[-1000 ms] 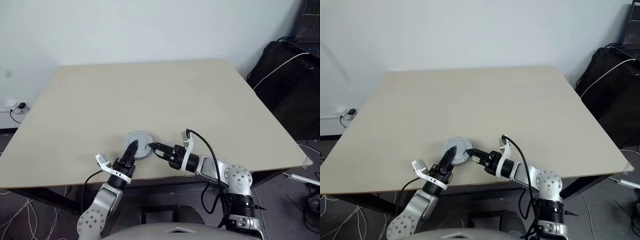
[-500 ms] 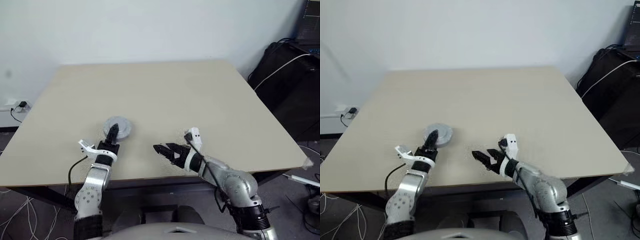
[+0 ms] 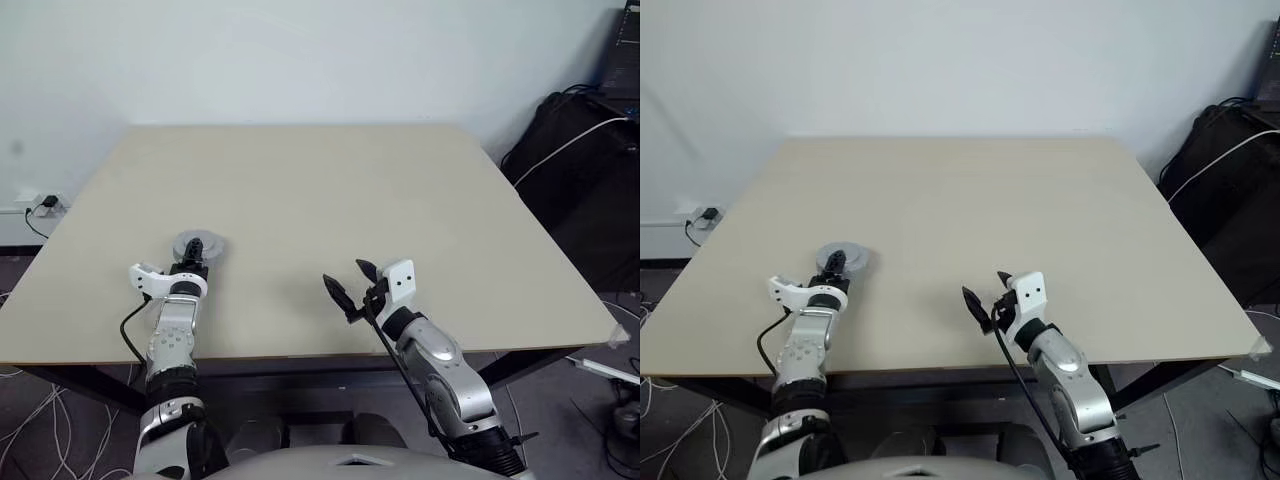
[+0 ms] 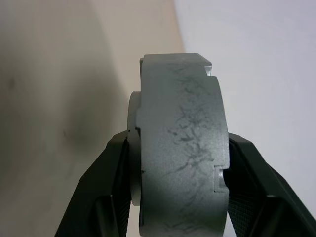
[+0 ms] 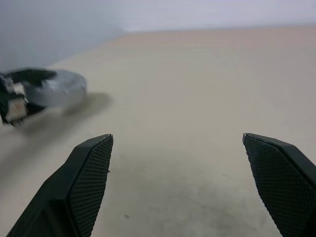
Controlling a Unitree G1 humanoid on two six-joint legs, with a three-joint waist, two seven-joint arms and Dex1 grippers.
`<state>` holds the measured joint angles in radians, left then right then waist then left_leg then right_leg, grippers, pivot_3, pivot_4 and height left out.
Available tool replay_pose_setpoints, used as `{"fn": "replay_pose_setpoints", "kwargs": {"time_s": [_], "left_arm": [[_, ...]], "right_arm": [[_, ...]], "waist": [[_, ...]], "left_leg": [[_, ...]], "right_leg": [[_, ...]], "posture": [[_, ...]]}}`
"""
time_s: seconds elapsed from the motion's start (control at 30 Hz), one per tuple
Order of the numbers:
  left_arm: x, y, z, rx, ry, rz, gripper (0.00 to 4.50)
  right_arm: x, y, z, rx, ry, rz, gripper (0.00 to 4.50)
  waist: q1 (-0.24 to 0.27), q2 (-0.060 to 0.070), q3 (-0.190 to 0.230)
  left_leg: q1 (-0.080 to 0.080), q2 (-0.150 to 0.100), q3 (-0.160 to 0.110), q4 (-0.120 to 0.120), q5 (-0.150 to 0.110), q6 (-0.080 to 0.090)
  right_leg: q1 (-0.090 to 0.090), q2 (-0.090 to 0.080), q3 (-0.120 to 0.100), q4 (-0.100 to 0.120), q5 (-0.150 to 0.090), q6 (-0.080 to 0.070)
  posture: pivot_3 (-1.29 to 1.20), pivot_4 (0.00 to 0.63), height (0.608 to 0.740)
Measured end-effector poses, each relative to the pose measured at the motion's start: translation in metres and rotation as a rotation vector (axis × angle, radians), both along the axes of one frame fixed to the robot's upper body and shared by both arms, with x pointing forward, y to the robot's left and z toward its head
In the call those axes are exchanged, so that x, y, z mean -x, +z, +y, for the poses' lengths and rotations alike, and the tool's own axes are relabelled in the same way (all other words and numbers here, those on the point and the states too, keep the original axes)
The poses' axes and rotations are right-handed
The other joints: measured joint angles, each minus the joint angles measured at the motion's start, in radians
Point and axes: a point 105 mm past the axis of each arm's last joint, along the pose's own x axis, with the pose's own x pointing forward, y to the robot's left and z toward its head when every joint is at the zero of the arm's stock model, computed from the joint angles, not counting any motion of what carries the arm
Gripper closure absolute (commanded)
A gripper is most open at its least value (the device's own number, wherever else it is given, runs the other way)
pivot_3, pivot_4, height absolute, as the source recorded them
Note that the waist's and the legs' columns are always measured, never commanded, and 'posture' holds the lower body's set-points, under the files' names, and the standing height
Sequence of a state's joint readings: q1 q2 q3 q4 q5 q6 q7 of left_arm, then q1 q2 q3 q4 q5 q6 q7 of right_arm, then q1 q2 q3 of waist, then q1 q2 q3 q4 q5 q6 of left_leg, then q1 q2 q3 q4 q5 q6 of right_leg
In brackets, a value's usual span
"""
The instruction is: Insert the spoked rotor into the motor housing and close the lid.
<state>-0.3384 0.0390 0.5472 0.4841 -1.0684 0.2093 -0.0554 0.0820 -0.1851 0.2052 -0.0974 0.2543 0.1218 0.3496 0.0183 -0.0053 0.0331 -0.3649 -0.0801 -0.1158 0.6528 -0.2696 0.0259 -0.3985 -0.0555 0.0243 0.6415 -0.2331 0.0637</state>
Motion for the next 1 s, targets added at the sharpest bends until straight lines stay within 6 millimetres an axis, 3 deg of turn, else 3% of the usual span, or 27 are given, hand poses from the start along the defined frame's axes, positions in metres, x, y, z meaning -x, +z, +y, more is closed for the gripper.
{"fn": "replay_pose_setpoints", "kwargs": {"time_s": [0.23,0.43,0.63,0.7,0.8,1.0], "left_arm": [[-0.011,-0.017,0.003,0.005,0.006,0.085,2.38],[-0.021,-0.017,0.002,-0.039,-0.023,0.127,2.38],[-0.017,-0.022,-0.004,-0.046,-0.067,0.149,0.4],[-0.012,-0.02,-0.003,-0.06,-0.083,0.141,0.02],[0.0,-0.022,-0.003,-0.083,-0.115,0.153,0.02],[0.049,-0.028,-0.009,-0.198,-0.265,0.205,0.02]], "right_arm": [[0.002,-0.005,0.001,-0.007,-0.015,0.002,0.0],[0.003,-0.005,0.002,0.007,-0.001,-0.002,0.0],[0.003,-0.006,0.002,0.016,0.001,0.0,0.0],[0.003,-0.006,0.003,0.017,0.001,0.001,0.0],[0.004,-0.008,0.002,0.022,-0.003,0.008,0.0],[0.004,-0.011,0.003,0.026,-0.001,0.024,0.0]], "waist": [[0.0,-0.001,0.0],[0.003,0.0,-0.001],[0.001,0.0,-0.002],[-0.002,0.002,-0.005],[-0.008,0.005,-0.009],[-0.021,0.012,-0.017]], "left_leg": [[0.0,0.0,0.0,0.0,0.0,0.0],[0.004,0.0,-0.002,0.0,0.0,0.001],[0.004,0.0,-0.002,0.001,0.001,0.001],[0.005,0.0,-0.001,0.001,0.0,0.002],[0.005,0.0,0.001,0.0,0.0,0.002],[0.007,0.0,0.003,0.0,-0.003,0.005]], "right_leg": [[0.0,0.0,0.0,0.001,0.0,0.0],[0.003,0.0,0.0,0.002,0.001,0.0],[0.004,0.001,0.0,0.002,0.003,0.0],[0.004,0.0,0.001,0.002,0.003,0.0],[0.003,0.0,0.003,0.002,0.003,0.0],[0.004,0.0,0.006,0.002,0.002,-0.002]], "posture": [[0.0,0.0,0.74],[0.0,0.0,0.74],[0.0,0.0,0.74],[0.0,0.0,0.74],[0.0,0.0,0.74],[0.0,0.0,0.74]]}}
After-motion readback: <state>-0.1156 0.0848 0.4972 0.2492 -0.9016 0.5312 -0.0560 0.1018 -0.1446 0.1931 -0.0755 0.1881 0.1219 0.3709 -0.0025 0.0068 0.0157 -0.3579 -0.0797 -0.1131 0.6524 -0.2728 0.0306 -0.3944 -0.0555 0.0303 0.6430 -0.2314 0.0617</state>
